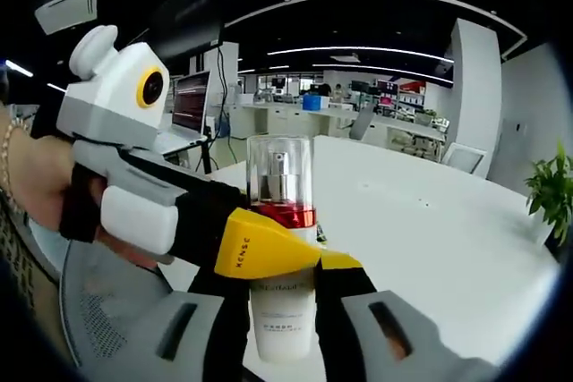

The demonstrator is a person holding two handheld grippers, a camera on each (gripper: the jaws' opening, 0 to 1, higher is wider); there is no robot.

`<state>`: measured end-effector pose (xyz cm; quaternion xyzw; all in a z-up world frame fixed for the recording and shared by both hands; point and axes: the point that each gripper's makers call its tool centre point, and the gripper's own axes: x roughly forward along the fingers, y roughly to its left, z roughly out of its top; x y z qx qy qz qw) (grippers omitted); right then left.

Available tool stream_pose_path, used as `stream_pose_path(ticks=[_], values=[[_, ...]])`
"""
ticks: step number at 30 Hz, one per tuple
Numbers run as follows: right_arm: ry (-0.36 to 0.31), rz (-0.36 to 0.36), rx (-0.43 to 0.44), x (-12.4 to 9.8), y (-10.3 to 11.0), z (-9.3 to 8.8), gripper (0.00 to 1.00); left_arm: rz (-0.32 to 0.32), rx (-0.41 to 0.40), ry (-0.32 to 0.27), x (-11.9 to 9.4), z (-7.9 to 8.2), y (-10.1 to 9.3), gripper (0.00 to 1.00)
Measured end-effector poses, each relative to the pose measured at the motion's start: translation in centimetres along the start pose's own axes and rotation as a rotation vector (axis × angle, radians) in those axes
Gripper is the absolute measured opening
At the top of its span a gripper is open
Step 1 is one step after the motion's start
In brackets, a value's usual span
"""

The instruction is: Arrange the skincare products in the storage area until every visible bottle or jar stands upright without overlapping.

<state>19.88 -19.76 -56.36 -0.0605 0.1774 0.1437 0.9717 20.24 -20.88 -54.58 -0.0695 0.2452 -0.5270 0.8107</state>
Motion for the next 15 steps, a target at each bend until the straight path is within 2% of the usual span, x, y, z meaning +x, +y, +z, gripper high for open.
stream_pose_path(ticks=[2,6,7,9,12,15], values=[[-0.013,0.002,0.035,-0.1,-0.3,-0.1,0.27,-0.011,0.018,0.023,0.2,0.1,-0.2,0.24],[-0.041,0.025,0.082,-0.7,-0.6,-0.1,0.28,-0.084,-0.031,0.081,0.5,0.0,-0.8,0.23],[-0.048,0.041,0.099,-0.8,-0.6,0.0,0.28,-0.107,-0.023,0.09,0.6,0.1,-1.0,0.22],[-0.075,0.075,0.128,-1.3,-0.7,0.3,0.28,-0.145,0.0,0.095,0.5,0.4,-1.6,0.22],[-0.109,0.163,0.153,-2.2,-0.7,0.7,0.29,-0.209,0.031,0.115,0.5,0.8,-2.3,0.22],[-0.125,0.242,0.145,-2.9,-0.6,1.0,0.3,-0.276,0.049,0.129,0.4,1.1,-3.4,0.22]])
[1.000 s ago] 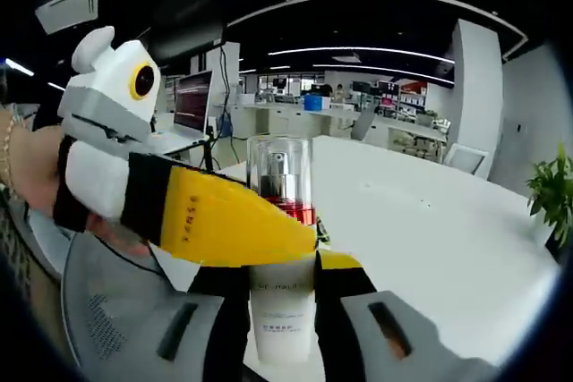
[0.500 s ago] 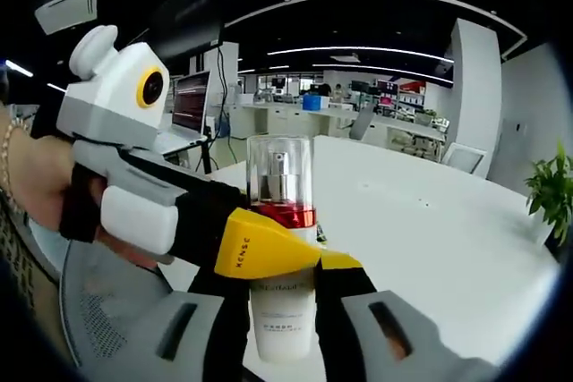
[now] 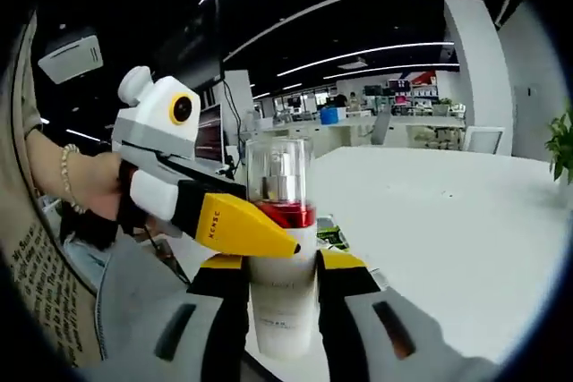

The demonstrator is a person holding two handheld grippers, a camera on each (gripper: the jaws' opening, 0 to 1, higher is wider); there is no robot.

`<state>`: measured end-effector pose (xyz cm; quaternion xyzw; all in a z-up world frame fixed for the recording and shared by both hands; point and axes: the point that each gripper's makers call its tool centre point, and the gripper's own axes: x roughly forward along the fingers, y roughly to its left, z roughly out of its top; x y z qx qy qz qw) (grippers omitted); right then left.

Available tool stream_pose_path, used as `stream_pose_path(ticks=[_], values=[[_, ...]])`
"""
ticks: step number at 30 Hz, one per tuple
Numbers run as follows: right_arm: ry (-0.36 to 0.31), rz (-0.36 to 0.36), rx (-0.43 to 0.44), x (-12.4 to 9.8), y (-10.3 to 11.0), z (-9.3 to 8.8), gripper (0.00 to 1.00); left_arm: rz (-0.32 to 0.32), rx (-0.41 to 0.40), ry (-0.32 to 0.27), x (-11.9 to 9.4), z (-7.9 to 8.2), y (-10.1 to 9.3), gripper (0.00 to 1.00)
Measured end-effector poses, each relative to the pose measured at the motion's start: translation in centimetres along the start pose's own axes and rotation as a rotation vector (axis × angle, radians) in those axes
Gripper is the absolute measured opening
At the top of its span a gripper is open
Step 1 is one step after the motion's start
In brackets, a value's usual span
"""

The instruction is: Arrange the skincare products in the storage area until every visible bottle or jar stands upright without overlapping.

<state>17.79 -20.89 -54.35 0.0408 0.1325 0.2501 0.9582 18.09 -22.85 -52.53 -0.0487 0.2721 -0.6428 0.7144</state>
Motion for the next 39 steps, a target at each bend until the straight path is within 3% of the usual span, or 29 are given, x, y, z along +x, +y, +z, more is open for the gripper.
stream_pose_path(ticks=[7,9,13,18,23,29,39], values=[[0.01,0.206,0.002,-1.5,0.8,0.2,0.32,-0.149,0.043,0.018,0.1,0.4,-2.2,0.22],[0.026,0.288,-0.002,-1.9,1.3,0.1,0.32,-0.196,0.062,0.035,0.0,0.4,-2.8,0.22],[0.066,0.382,-0.015,-2.4,2.0,-0.3,0.35,-0.258,0.096,0.054,0.0,0.3,-3.9,0.22],[0.126,0.442,-0.046,-2.5,2.2,-0.8,0.34,-0.291,0.119,0.056,0.1,0.3,-4.7,0.22],[0.123,0.488,-0.05,-2.4,3.1,-0.7,0.31,-0.32,0.137,0.042,-0.2,0.7,-5.2,0.22],[0.129,0.458,-0.072,-2.0,2.7,-1.1,0.3,-0.322,0.182,0.052,0.1,0.3,-4.9,0.23],[0.275,0.319,-0.202,-2.2,0.0,-6.7,0.3,-0.296,0.327,0.195,2.9,-4.2,-3.3,0.23]])
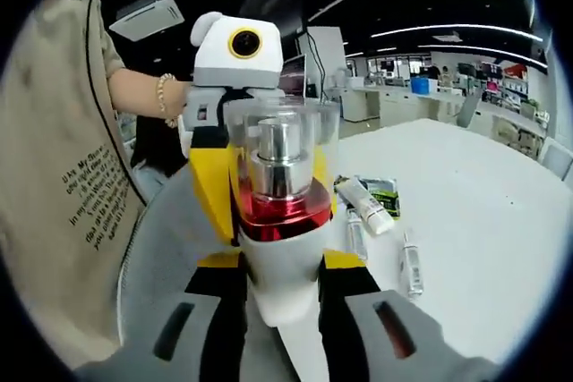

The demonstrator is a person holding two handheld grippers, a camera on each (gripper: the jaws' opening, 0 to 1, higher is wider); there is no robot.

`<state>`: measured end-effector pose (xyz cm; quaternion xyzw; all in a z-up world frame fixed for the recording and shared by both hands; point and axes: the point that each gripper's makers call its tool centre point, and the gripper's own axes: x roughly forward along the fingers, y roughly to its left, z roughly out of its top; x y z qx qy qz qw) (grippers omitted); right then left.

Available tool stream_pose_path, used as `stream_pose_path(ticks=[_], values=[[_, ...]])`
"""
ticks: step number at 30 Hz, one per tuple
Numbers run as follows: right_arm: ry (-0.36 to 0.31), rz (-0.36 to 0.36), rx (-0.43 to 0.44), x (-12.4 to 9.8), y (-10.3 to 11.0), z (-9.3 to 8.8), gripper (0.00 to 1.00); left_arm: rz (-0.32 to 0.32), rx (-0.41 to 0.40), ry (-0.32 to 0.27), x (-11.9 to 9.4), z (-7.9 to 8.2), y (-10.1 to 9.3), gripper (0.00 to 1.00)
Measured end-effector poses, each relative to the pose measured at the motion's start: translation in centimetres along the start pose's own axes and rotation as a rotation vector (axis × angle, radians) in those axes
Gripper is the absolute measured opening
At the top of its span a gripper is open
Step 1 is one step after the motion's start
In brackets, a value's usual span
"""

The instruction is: Arrange the skincare products in the storage area until every visible bottle or jar stands upright without overlapping.

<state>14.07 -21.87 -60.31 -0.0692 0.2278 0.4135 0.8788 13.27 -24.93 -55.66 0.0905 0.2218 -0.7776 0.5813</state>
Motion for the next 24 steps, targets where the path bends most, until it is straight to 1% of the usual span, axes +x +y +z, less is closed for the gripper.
stream_pose_path(ticks=[2,5,9,14,16,17,18,19,20,21,22,23,24], values=[[0.022,-0.029,-0.008,0.3,-0.3,-1.2,0.3,0.006,0.009,0.019,0.5,-0.7,0.2,0.23],[0.038,-0.056,-0.002,0.6,-0.5,-2.5,0.3,0.014,0.007,0.05,1.4,-2.0,0.5,0.23],[0.073,-0.102,-0.008,1.0,-1.1,-4.3,0.3,0.028,0.014,0.084,2.3,-3.2,0.9,0.23],[0.1,-0.148,-0.011,0.9,-1.9,-5.9,0.3,0.037,0.007,0.1,3.0,-4.0,1.5,0.22],[0.146,-0.19,-0.025,0.6,-2.7,-7.1,0.3,0.042,0.006,0.098,3.1,-4.0,1.8,0.22],[0.172,-0.21,-0.016,0.4,-3.2,-8.1,0.3,0.037,-0.008,0.097,3.1,-3.9,1.8,0.21],[0.169,-0.22,0.001,0.2,-3.6,-8.7,0.3,0.039,-0.006,0.093,3.1,-3.8,1.9,0.19],[0.074,-0.243,0.062,-0.1,-4.4,-7.9,0.29,0.006,-0.025,0.121,2.9,-4.3,1.4,0.04],[0.055,-0.254,0.166,-0.6,-4.7,-8.3,0.29,0.066,-0.072,0.064,2.8,-3.7,2.4,0.0],[0.095,-0.255,0.013,-0.7,-5.4,-8.3,0.28,0.091,-0.082,0.005,3.0,-2.7,3.1,0.0],[0.139,-0.238,0.003,-0.7,-5.2,-8.8,0.28,0.119,-0.083,0.019,2.9,-2.9,3.7,0.0],[0.113,-0.228,-0.007,-0.4,-5.1,-8.2,0.28,0.151,-0.062,0.024,2.9,-3.0,4.4,0.0],[0.1,-0.205,0.011,-0.1,-4.8,-8.1,0.28,0.168,-0.048,0.02,3.1,-2.9,4.9,0.0]])
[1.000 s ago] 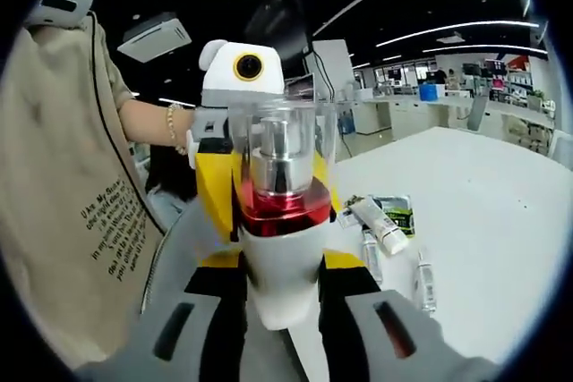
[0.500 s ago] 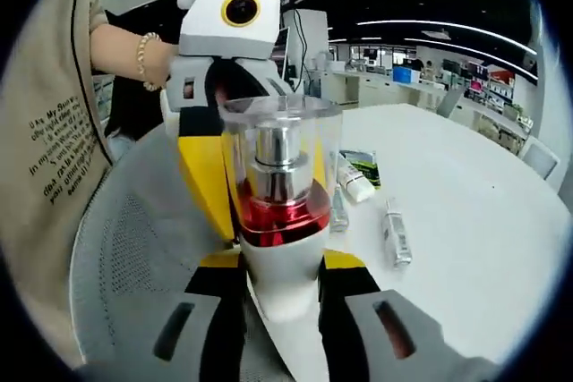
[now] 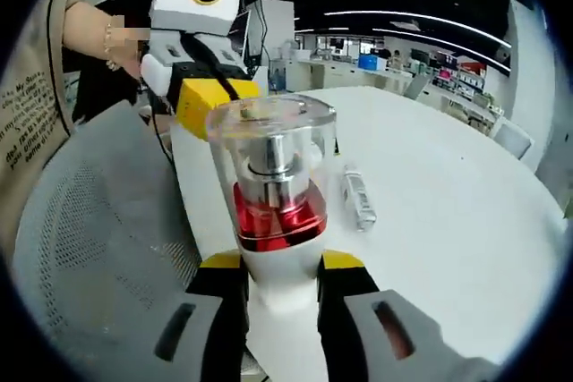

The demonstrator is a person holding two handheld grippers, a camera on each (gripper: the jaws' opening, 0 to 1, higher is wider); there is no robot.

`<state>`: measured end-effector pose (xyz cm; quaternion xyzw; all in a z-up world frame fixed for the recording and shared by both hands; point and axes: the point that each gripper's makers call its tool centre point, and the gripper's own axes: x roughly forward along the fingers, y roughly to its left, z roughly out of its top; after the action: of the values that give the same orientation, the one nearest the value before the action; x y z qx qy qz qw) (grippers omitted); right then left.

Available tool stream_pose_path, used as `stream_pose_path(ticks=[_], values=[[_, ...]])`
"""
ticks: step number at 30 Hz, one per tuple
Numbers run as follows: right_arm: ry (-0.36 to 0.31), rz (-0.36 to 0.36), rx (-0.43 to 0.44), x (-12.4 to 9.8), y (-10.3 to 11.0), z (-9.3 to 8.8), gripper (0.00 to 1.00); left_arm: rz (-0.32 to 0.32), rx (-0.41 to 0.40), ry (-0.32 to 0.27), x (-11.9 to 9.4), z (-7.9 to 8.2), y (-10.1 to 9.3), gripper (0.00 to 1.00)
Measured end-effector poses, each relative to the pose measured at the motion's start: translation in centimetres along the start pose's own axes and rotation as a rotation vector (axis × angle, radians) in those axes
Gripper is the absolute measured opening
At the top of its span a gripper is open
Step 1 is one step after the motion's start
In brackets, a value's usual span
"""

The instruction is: Arrange the skincare products in the storage area until every visible bottle or jar stands upright without overlapping.

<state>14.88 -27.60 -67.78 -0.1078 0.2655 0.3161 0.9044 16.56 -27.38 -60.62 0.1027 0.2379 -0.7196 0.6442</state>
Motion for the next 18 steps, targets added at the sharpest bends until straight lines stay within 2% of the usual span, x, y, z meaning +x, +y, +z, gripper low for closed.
stream_pose_path(ticks=[2,4,7,10,13,18], values=[[-0.008,0.015,-0.001,0.3,0.0,0.0,0.28,-0.041,0.002,0.017,0.4,-0.2,-0.2,0.0],[-0.021,0.019,-0.005,0.3,-0.1,0.0,0.28,-0.042,0.036,0.037,0.3,-0.5,-0.1,0.0],[-0.032,0.025,-0.003,0.3,-0.3,0.0,0.28,-0.061,0.038,0.043,0.0,-0.6,0.0,0.14],[-0.036,0.053,-0.023,0.6,-0.3,0.2,0.28,-0.086,0.054,0.062,0.0,-1.1,-0.2,0.2],[-0.032,0.076,-0.05,1.0,-0.5,0.4,0.28,-0.113,0.052,0.054,0.4,-1.0,-0.7,0.26],[-0.025,0.115,-0.081,1.7,-0.6,0.9,0.28,-0.116,0.07,0.043,1.8,-0.5,-0.7,0.28]])
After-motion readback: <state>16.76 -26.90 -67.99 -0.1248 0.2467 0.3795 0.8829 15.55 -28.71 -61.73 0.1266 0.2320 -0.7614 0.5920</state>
